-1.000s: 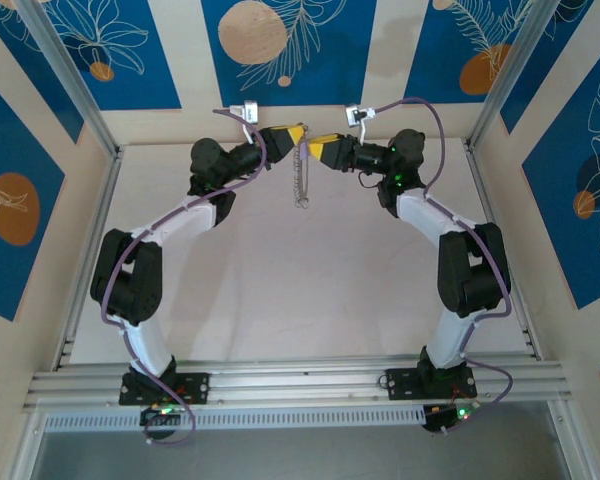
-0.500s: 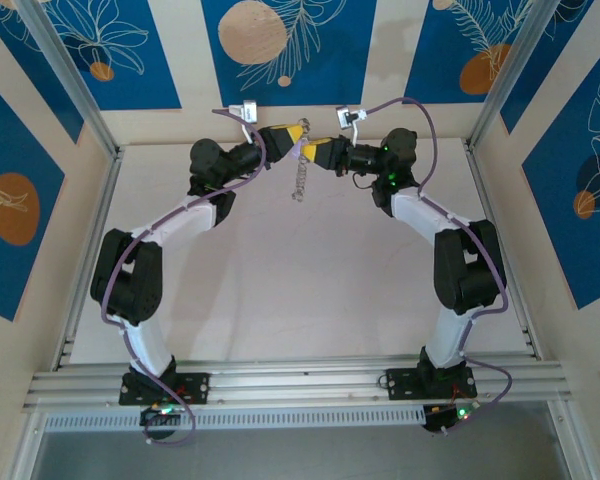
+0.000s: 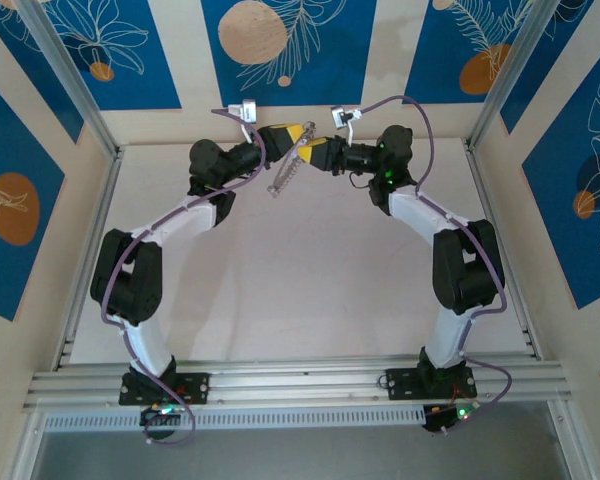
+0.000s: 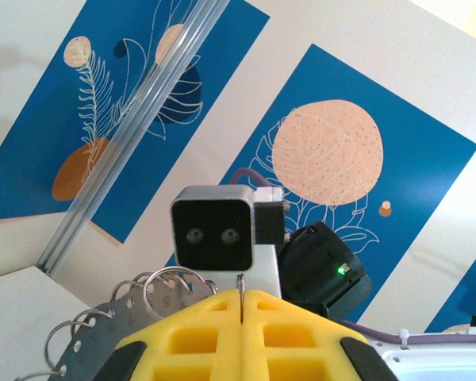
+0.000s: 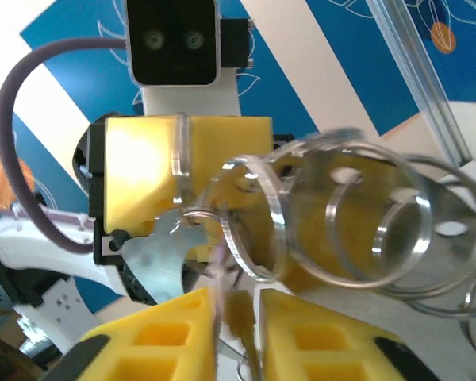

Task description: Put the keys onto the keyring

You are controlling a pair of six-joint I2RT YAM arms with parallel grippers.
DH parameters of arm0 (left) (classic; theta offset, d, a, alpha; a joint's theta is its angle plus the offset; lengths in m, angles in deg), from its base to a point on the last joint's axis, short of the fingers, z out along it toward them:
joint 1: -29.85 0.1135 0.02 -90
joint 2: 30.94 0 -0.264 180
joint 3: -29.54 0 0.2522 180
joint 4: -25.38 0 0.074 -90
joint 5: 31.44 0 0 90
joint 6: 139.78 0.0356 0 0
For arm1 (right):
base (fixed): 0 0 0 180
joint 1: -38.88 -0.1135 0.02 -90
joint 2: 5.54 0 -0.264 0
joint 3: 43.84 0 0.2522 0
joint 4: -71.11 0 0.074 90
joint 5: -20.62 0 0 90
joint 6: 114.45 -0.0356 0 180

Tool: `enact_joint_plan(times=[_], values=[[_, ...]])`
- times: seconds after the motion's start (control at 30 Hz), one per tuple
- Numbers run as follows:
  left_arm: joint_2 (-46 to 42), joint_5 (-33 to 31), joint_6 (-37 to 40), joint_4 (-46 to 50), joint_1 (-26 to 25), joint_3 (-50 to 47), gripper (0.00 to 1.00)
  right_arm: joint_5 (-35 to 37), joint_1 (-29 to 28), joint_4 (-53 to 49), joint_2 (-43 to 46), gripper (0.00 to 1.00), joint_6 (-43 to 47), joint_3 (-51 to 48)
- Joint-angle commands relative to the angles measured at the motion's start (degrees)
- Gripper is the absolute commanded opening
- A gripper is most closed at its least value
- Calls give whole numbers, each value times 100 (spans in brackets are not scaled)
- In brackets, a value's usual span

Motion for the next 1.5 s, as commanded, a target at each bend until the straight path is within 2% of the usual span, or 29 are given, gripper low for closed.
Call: enact_joint_plan(times=[0.0,0.23,0.43,0.67,1.13,1.27,1.47], values=[[-101,19,-65,-438,-60,108,0,39,124,-191,226,33,171,-207],[-94,-8,-103,-499,-60,91,0,165,401,-186,823,36,228,-741],[-76,-25,-161,-554,-68,90,0,537,500,-198,1068,37,182,-688],[-75,-38,-194,-583,-81,64,0,976,439,226,837,36,-223,-269],[-93,10,-229,-612,-92,64,0,1054,151,406,270,36,-491,341],[-102,27,-236,-613,-94,72,0,1044,100,406,248,30,-464,334],[-87,36,-261,-640,-95,64,0,1026,95,374,253,11,-445,332]])
